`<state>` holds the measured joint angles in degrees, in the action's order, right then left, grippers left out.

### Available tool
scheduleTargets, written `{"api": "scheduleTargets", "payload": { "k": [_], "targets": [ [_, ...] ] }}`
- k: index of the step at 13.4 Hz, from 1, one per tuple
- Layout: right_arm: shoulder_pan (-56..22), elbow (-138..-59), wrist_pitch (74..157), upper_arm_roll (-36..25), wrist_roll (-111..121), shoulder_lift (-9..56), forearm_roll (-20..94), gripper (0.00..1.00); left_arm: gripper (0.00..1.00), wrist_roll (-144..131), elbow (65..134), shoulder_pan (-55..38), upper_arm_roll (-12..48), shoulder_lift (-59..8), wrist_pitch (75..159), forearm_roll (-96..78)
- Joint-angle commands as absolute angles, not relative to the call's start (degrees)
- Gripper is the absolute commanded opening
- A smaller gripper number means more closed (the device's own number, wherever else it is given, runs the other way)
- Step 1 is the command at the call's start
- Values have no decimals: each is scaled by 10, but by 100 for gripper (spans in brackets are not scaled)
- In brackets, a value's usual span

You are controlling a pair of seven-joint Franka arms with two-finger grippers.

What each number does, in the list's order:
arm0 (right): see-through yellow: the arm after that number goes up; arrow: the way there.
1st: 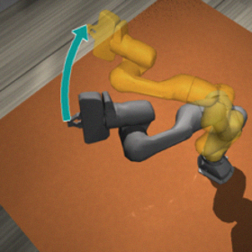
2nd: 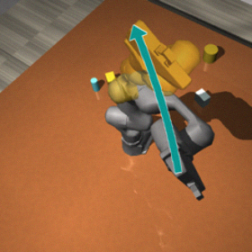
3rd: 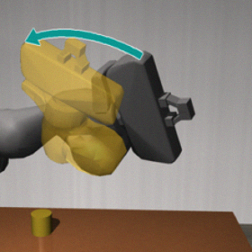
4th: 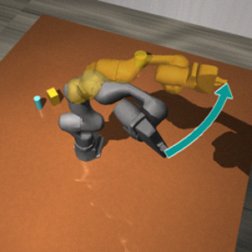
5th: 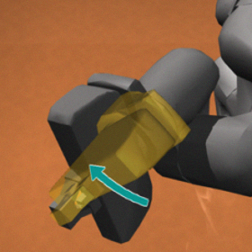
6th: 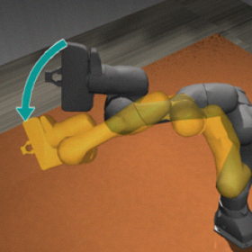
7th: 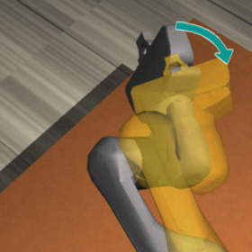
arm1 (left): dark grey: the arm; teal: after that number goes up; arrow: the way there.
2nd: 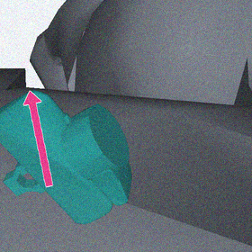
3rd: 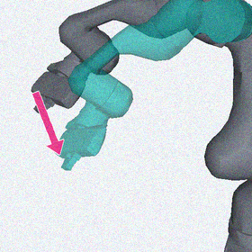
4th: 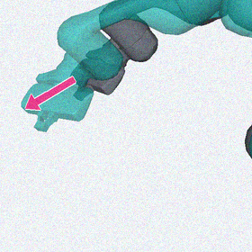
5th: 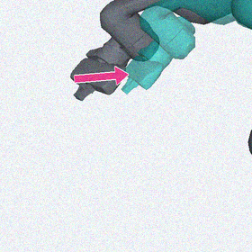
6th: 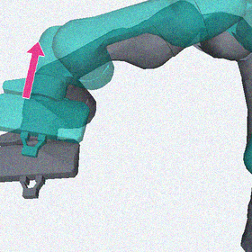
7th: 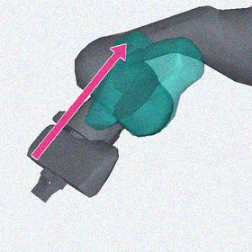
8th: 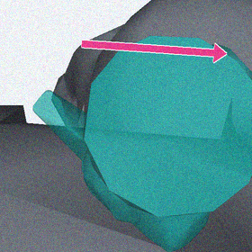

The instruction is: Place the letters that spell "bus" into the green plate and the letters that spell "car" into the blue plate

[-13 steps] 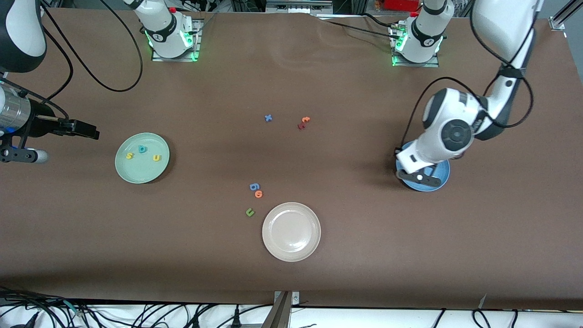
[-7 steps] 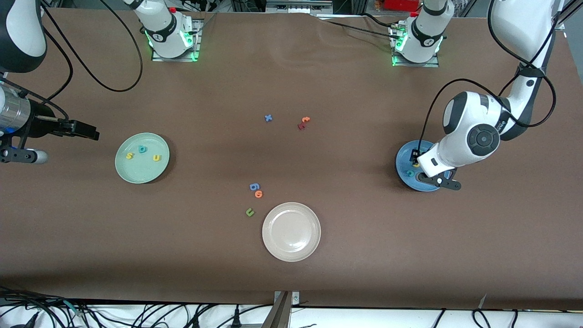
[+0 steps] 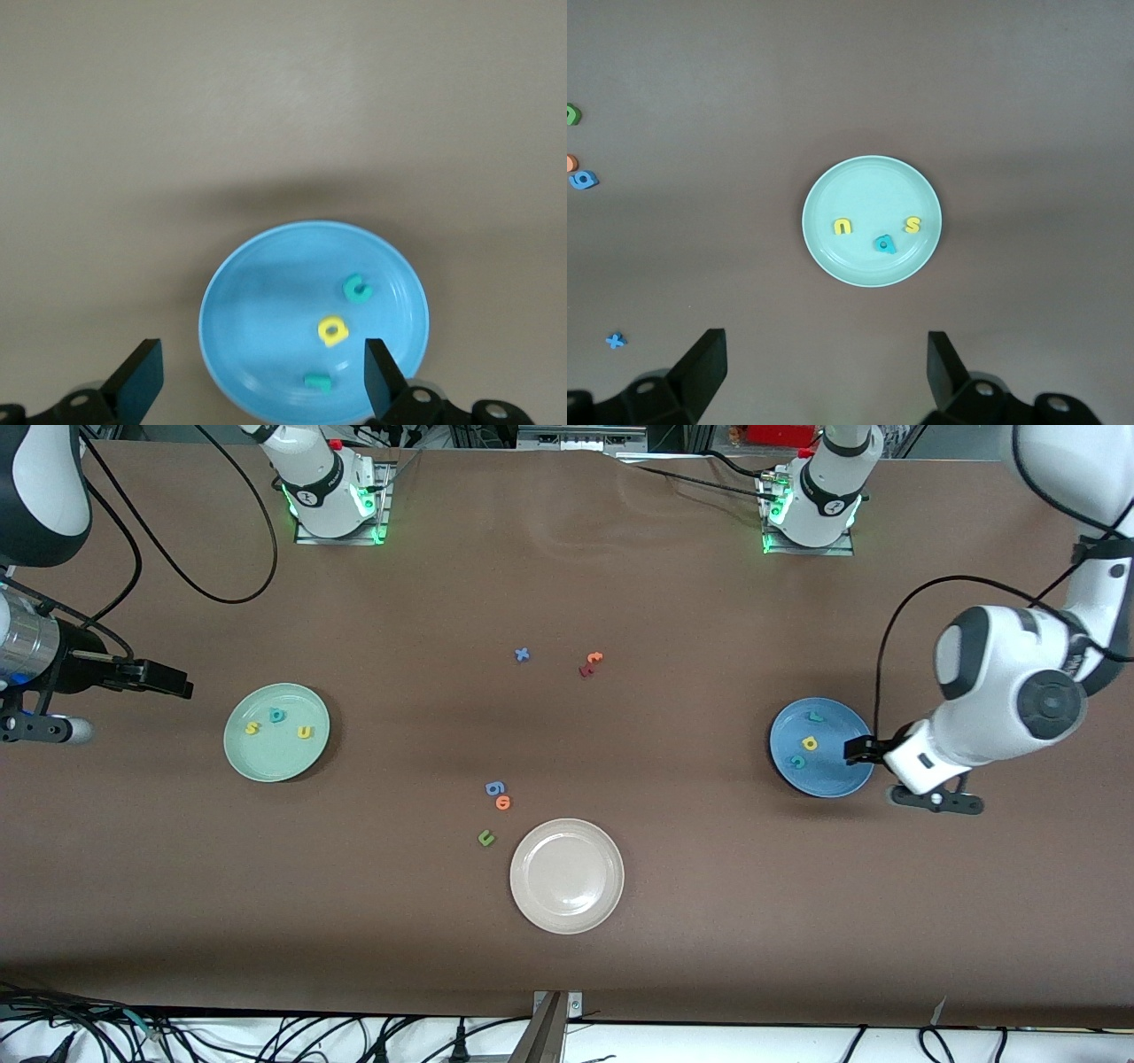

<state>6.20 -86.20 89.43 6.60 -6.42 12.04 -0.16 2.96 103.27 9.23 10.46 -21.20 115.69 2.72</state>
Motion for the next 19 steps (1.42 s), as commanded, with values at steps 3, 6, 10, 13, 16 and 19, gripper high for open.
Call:
{"api": "scheduleTargets", "payload": {
  "k": [3,6,10,13,16,19],
  "targets": [
    [68,-878,904,72,-63,105,-8,100,100,33,956,129,111,-192,1010,10],
    [68,-878,906,71,-63,105,-8,100,100,32,914,140,109,-154,935,17],
    [68,-878,916,71,-67,106,-9,100,100,33,783,139,112,-156,793,23],
    [68,-876,917,72,-66,106,-11,100,100,37,773,133,108,-151,776,9],
    [68,-869,916,72,-68,108,-12,100,100,29,844,24,52,-78,810,91],
    [66,-867,916,74,-68,108,-33,100,100,40,863,18,46,-64,838,64]
  ]
}}
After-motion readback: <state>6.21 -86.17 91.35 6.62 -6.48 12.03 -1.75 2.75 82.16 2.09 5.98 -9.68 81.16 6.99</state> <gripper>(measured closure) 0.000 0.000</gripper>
